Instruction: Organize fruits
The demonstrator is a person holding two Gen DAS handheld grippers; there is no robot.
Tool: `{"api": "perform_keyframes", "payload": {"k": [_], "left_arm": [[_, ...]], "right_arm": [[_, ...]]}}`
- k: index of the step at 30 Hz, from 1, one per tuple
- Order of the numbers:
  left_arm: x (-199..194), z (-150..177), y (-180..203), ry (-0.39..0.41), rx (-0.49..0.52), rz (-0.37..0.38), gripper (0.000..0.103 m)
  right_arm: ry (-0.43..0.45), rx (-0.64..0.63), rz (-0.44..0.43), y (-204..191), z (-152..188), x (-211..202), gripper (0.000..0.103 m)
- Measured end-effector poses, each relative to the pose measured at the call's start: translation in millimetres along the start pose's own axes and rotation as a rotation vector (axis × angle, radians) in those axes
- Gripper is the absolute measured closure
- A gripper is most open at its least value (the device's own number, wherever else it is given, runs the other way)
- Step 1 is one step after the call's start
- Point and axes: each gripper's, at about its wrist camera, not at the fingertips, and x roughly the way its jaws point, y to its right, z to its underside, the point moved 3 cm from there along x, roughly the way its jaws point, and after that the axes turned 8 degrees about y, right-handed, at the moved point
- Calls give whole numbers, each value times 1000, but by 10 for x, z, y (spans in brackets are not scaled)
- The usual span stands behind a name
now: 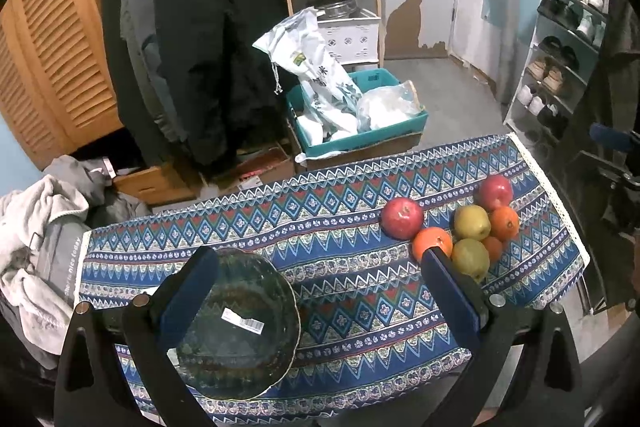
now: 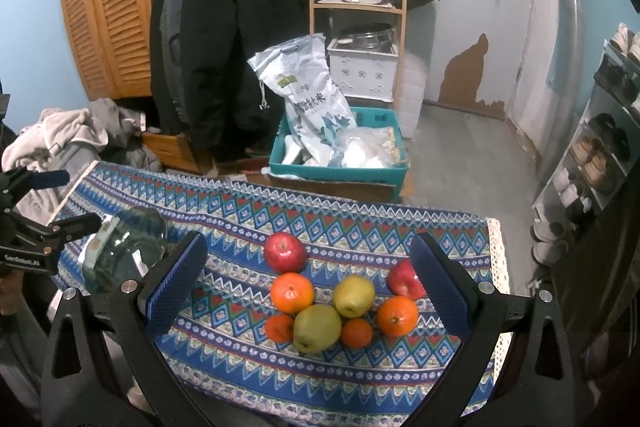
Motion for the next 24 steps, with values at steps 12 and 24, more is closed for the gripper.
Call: {"api": "perform_keyframes", "payload": {"k": [12, 24], "left_arm": [[51, 1, 90, -18, 2, 18, 1], [204, -13, 190, -53, 19, 39, 1]], "right_arm": [[-22, 12, 1, 67, -4, 74, 4], [-42, 23, 36, 262, 10, 138, 4]]}}
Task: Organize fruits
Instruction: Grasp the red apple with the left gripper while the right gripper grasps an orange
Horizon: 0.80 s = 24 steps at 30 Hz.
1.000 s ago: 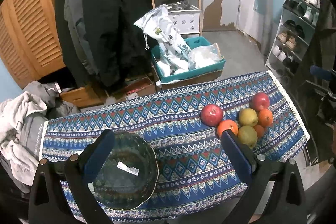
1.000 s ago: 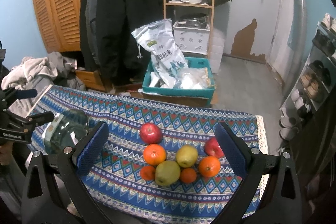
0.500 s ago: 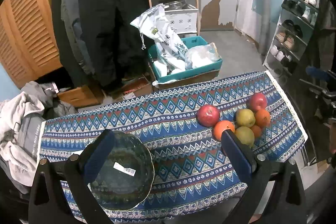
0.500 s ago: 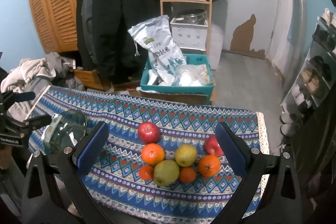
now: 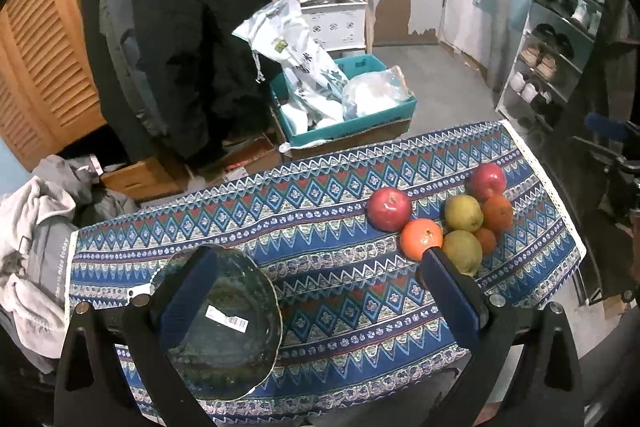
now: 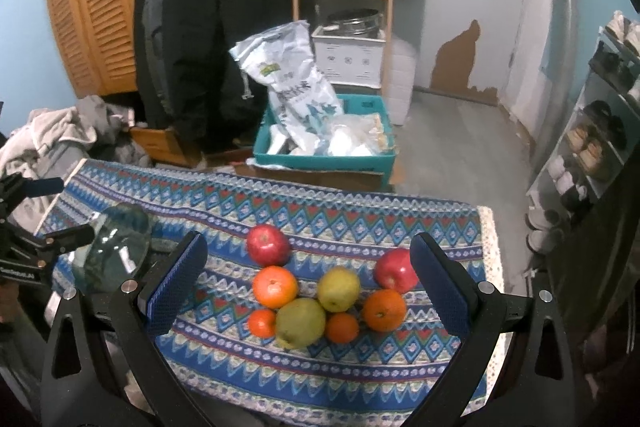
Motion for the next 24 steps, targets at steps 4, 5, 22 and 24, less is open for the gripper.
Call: {"api": "perform_keyframes", "payload": {"k": [4, 5, 22, 24], "left_arm": [[138, -62, 34, -24, 29, 8, 1], [160, -70, 42, -27, 36, 7, 1], [1158, -125, 448, -169, 108, 63, 1], [1266, -120, 485, -174, 122, 61, 1]], "right_arm": [[-26, 17, 33, 188, 23, 107, 4], [-37, 24, 39, 247, 33, 146, 4], [-318, 95, 65, 900, 567, 983, 4], [-351, 101, 68, 955, 654, 1087, 4]]}}
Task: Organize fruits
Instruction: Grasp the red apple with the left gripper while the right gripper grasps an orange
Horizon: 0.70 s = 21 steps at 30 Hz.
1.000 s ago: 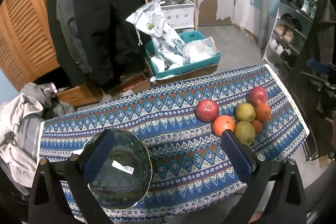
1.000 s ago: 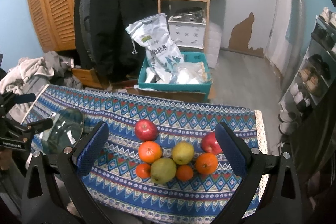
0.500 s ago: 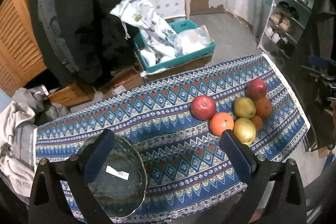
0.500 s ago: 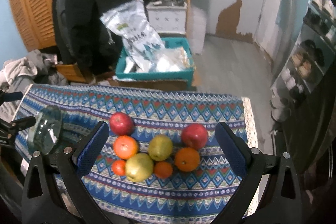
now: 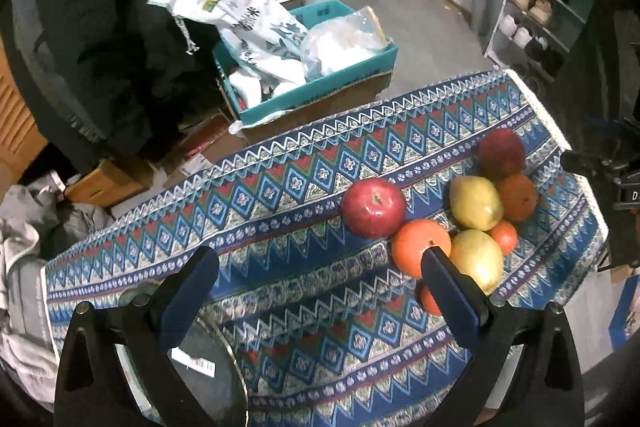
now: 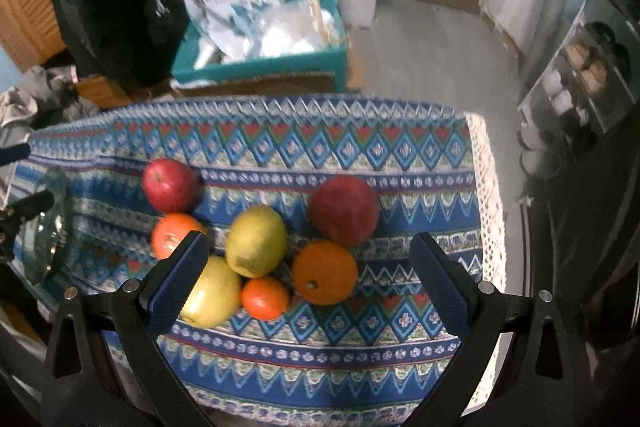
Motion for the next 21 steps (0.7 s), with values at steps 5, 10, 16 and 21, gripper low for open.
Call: {"api": "perform_keyframes", "payload": {"k": [5, 10, 16, 21], "left_arm": [[290, 0, 52, -36, 4, 12, 1], [534, 62, 48, -82, -7, 27, 1], [749, 82, 85, -103, 8, 27, 1], [930, 53, 161, -121, 11, 36, 1]], "right_arm": [[-83, 24, 3, 120, 159, 304, 4], [-148, 8, 13, 162, 320, 526, 4], [-209, -7, 16, 191, 470, 801, 4], [-248, -16, 10, 176, 565, 1000, 5]]}}
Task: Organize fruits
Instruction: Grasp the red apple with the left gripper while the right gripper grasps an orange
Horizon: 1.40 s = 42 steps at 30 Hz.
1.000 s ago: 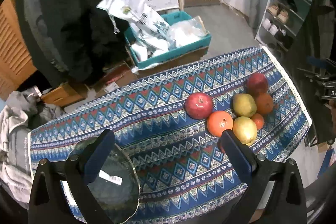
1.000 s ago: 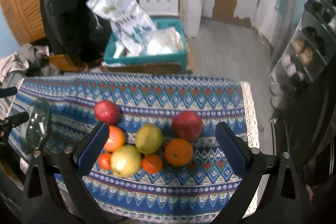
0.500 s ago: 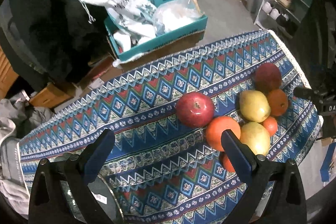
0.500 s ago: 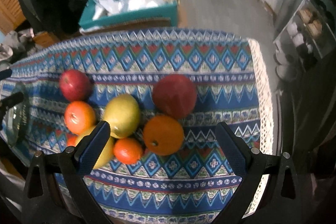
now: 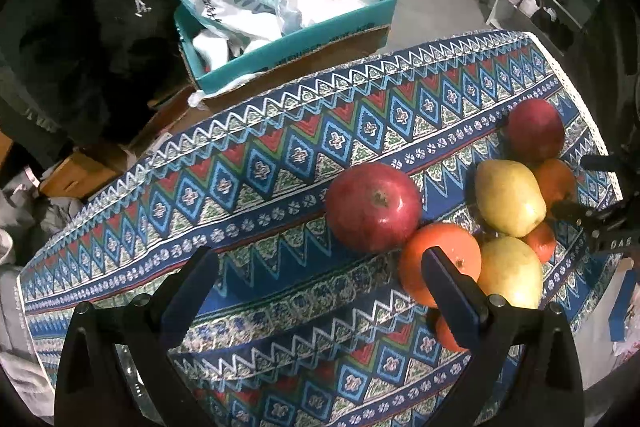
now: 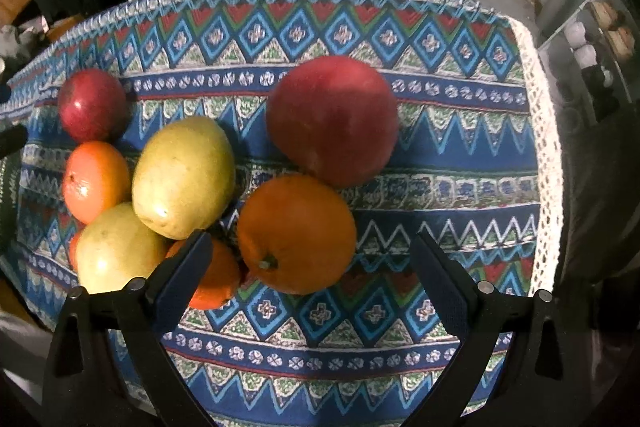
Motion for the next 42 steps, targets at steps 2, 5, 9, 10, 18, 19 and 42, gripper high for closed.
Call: {"api": "perform_keyframes", "payload": {"k": [2, 5, 9, 10, 18, 19, 42], "left_arm": [[55, -22, 25, -6, -6, 9, 1], [165, -57, 83, -20, -11, 23, 1], [339, -97, 182, -38, 0, 21, 1], [376, -104, 196, -42, -2, 22, 1], [714, -99, 273, -112, -19, 26, 1], [738, -94, 272, -114, -26, 33, 3], [541, 77, 144, -31, -93, 86, 26]], "right_arm": [[-10, -3, -3, -14, 8, 59, 9], [-18, -6, -13, -30, 18, 130, 11], [-21, -18, -14, -55, 26, 228, 23], [-22, -18, -20, -62, 31, 245, 26], [-21, -11, -24, -176, -8, 340, 37], [-20, -7, -28, -146, 0, 318, 37], [78, 19, -20, -29, -28, -71, 38]]}}
